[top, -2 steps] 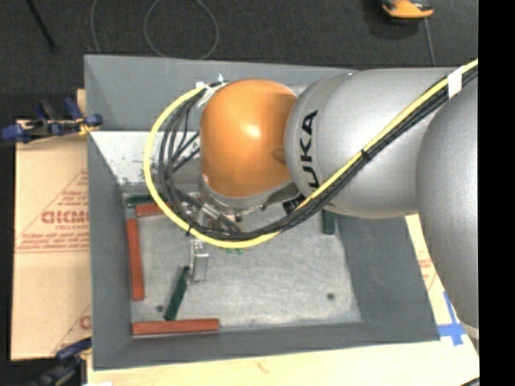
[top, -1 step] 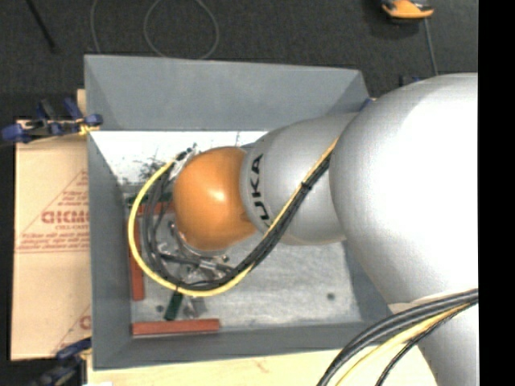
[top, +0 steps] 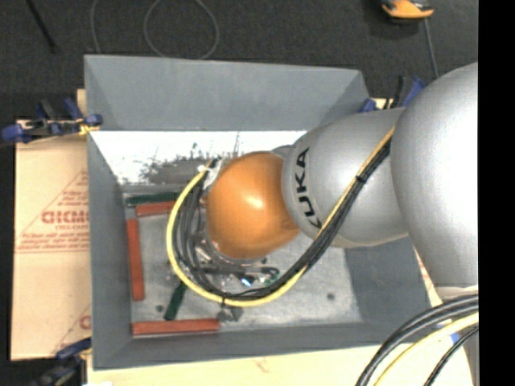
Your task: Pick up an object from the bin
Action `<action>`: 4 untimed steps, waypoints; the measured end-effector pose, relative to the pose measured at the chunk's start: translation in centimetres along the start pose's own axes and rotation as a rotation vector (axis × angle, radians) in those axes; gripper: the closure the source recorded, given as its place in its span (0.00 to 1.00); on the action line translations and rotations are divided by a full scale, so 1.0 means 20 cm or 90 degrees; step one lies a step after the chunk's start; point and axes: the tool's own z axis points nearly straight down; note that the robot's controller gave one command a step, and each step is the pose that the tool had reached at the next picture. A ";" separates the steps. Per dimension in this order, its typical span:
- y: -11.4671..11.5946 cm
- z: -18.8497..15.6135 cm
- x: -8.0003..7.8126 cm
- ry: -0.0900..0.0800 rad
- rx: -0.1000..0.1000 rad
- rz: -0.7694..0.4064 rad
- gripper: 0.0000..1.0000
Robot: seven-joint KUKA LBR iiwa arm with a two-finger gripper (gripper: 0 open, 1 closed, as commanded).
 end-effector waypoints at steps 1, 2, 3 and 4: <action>-0.01 0.00 -0.28 -0.002 0.000 -0.175 0.00; 0.08 0.16 -0.12 0.001 -0.002 -0.341 0.00; 0.01 0.16 0.07 0.000 -0.001 -0.592 0.00; 0.02 0.15 0.06 -0.001 -0.003 -0.591 1.00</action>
Offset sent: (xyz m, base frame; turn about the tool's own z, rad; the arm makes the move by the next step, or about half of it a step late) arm 0.0366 0.0384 -0.0013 -0.2756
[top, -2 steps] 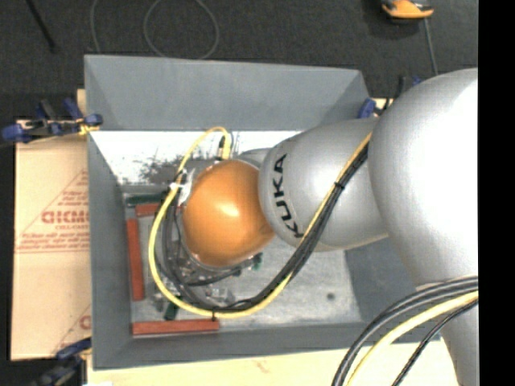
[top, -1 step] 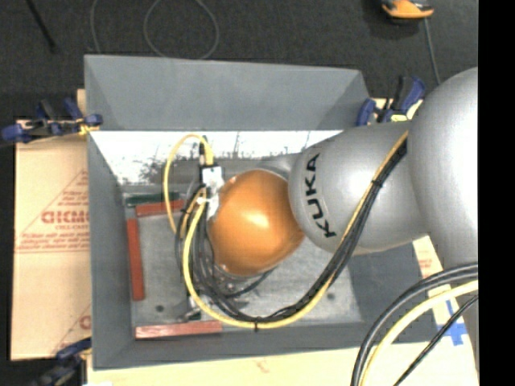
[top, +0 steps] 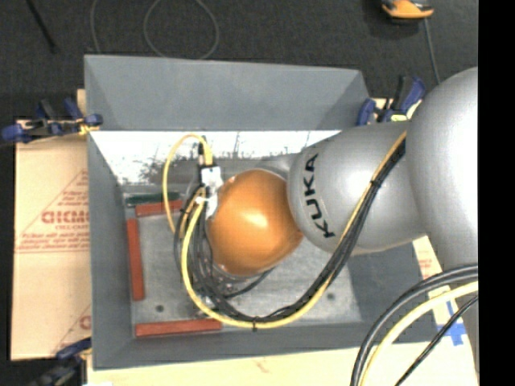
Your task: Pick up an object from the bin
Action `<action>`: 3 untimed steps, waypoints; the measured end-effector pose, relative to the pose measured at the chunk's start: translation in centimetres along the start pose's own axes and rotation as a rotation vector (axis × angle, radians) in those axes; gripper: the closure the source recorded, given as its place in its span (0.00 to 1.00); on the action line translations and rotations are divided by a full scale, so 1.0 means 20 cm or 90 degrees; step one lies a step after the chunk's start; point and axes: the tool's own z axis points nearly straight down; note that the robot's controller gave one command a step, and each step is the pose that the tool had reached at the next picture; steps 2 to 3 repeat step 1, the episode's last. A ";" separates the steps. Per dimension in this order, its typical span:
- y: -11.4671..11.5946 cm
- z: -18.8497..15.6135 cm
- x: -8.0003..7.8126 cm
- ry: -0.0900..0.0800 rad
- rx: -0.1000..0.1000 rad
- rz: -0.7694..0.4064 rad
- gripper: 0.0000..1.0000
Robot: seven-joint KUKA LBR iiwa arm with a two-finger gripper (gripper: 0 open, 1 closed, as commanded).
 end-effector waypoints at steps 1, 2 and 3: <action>-0.01 -0.52 0.00 0.001 0.006 0.003 1.00; -0.01 -0.52 0.00 0.001 0.006 0.003 1.00; -0.01 -0.52 0.00 0.001 0.006 0.003 1.00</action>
Offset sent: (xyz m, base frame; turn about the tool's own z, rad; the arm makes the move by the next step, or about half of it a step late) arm 0.0000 -0.0002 0.0990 0.0000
